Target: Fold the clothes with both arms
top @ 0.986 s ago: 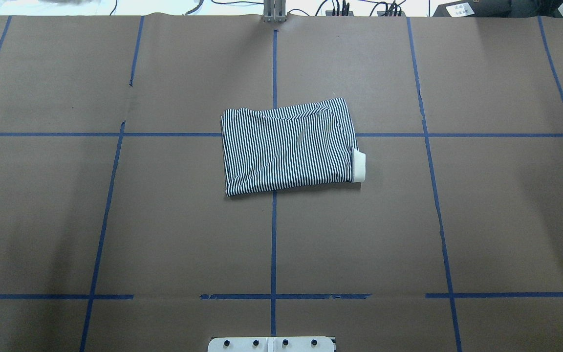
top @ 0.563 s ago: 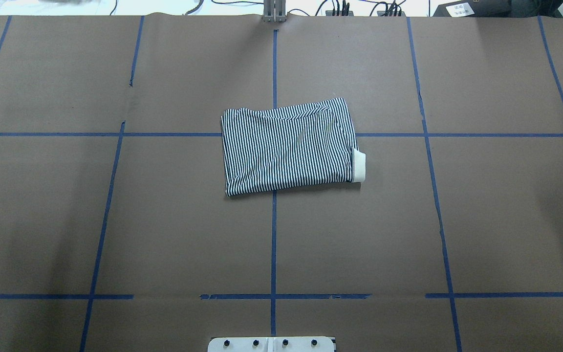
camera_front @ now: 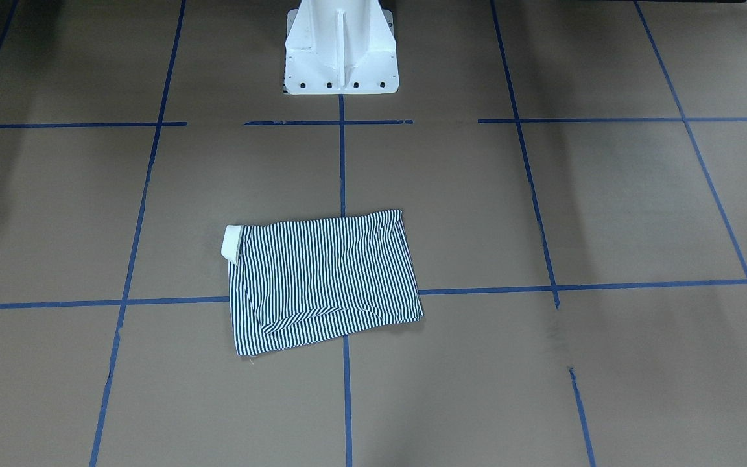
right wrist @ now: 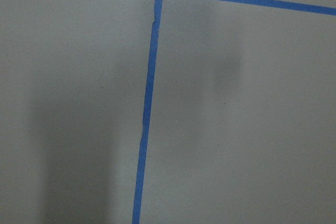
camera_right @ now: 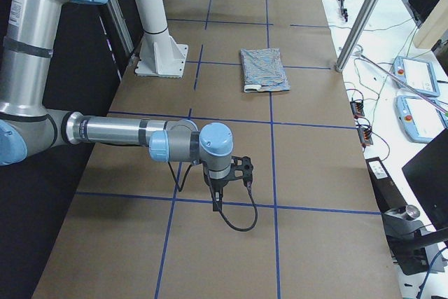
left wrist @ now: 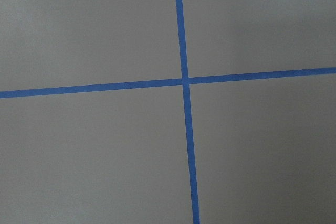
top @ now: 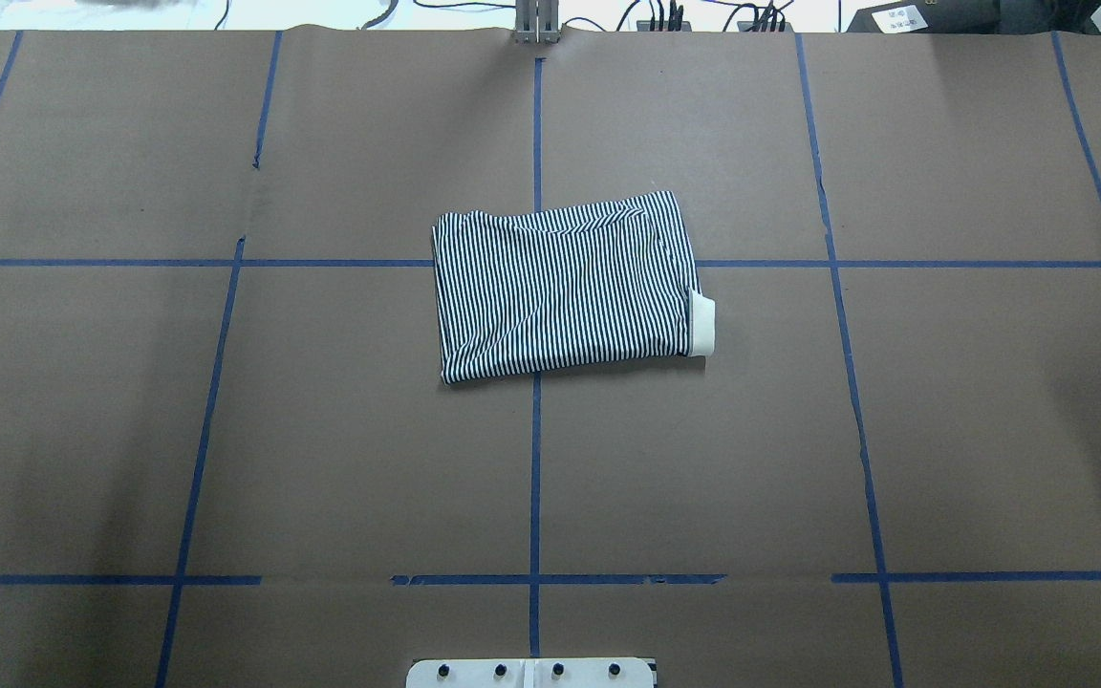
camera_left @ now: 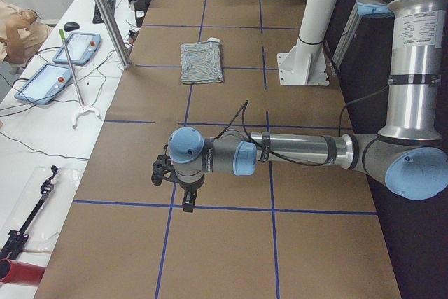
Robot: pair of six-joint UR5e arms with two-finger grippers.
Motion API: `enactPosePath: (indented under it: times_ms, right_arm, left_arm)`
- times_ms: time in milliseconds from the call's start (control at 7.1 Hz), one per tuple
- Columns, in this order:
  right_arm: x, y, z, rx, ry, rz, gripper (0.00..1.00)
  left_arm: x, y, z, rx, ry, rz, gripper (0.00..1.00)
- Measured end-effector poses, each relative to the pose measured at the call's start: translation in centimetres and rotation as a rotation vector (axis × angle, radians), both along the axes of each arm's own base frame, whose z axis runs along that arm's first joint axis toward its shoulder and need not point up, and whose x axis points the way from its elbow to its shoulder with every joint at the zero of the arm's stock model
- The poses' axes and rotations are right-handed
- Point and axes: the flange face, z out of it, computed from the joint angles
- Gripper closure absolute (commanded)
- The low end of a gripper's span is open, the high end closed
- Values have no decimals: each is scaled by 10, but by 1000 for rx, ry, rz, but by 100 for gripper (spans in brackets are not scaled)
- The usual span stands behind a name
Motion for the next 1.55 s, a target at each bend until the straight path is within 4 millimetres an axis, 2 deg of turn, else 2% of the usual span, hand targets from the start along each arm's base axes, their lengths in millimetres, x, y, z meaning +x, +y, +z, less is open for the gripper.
enactPosePath:
  times_ms: [1127,1549]
  right_arm:
    - [-2,-3,-2,9,-1,-4,0]
    - [-2,-2,5,6,2,-10,0]
  left_arm:
    - [1,-2,-7,20,-19,4,0]
    - [0,-1,-4,15,-20,3,0]
